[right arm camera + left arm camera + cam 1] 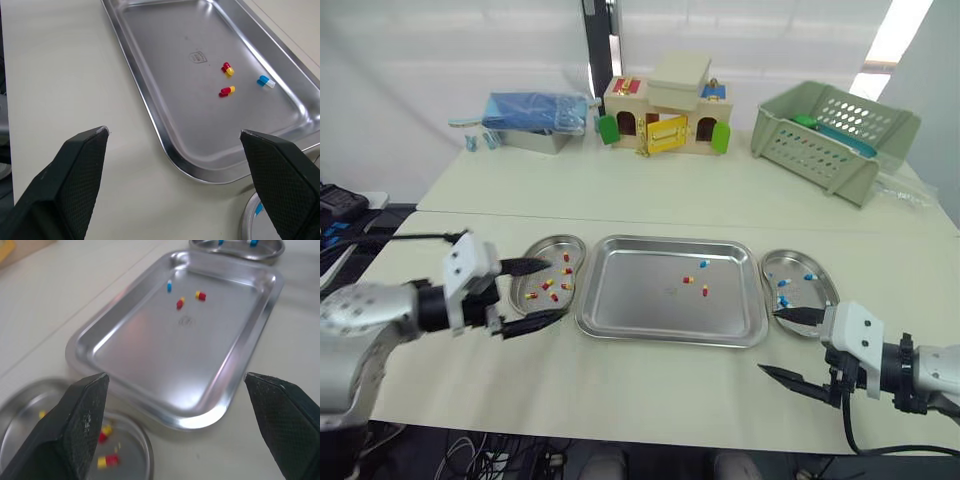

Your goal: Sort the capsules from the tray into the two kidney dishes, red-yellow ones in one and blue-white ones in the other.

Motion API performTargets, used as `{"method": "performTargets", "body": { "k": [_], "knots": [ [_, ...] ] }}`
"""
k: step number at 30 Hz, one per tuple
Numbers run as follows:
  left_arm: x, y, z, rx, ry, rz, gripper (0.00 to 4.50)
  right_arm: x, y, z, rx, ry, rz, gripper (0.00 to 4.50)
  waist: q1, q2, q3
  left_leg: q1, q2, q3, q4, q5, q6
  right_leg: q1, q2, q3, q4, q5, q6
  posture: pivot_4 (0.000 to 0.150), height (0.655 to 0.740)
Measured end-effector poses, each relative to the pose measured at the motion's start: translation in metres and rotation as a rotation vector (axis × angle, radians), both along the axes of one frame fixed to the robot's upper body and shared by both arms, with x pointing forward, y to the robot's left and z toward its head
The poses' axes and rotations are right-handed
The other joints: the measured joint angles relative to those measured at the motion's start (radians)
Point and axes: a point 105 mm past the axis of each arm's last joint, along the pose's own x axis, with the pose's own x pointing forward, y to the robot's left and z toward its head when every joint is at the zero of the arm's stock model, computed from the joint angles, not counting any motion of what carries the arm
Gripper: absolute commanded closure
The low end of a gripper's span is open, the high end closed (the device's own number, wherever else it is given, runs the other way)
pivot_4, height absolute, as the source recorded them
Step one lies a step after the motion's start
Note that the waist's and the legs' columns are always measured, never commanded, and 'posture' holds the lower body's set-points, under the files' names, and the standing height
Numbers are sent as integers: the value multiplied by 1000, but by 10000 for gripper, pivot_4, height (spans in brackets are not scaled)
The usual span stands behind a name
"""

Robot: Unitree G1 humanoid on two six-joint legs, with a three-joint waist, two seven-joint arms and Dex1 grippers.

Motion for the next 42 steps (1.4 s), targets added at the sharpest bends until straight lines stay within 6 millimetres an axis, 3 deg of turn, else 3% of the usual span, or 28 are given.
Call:
{"method": "performTargets", "body": {
  "k": [6,12,15,17,19,25,38,42],
  "knots": [
    [46,-54,-3,37,-17,-171,326,1,3,2,7,-21,-14,582,-6,0,0,-1,0,0,1,1,-1,0,0,-1,0,0,0,1500,7400],
    [70,-98,-22,104,25,-309,326,2,6,0,14,-19,-23,582,-21,0,0,-3,0,0,1,2,-3,-2,0,-1,0,0,0,1500,7400],
    [81,-110,-32,119,43,-331,6153,3,6,-1,15,-22,-31,582,-24,-1,0,-3,0,-1,1,2,-3,-2,0,-1,1,0,0,1500,7400],
    [87,-120,-43,134,68,-343,12381,4,8,-1,18,-29,-32,582,-23,-1,0,-3,-1,-1,2,2,-3,-2,0,-2,0,0,0,1500,7400],
    [90,-129,-56,148,87,-360,12381,4,8,0,19,-33,-36,582,-24,-1,0,-3,-1,-1,2,2,-3,-2,0,-2,0,0,0,1500,7400],
    [97,-142,-75,175,107,-362,12381,4,9,-2,16,-32,-38,582,-23,-1,0,-4,-1,-1,3,2,-3,-2,0,-2,1,0,0,1500,7400],
    [110,-157,-88,184,128,-315,12381,6,12,0,7,-53,-42,582,-24,-1,0,-4,-1,-1,3,2,-3,-2,0,-2,1,0,0,1500,7400],
    [111,-159,-89,186,125,-311,20539,6,12,0,7,-54,-42,582,-25,-1,0,-4,-1,-2,4,2,-3,-2,0,-2,1,0,0,1500,7400]
  ]
}}
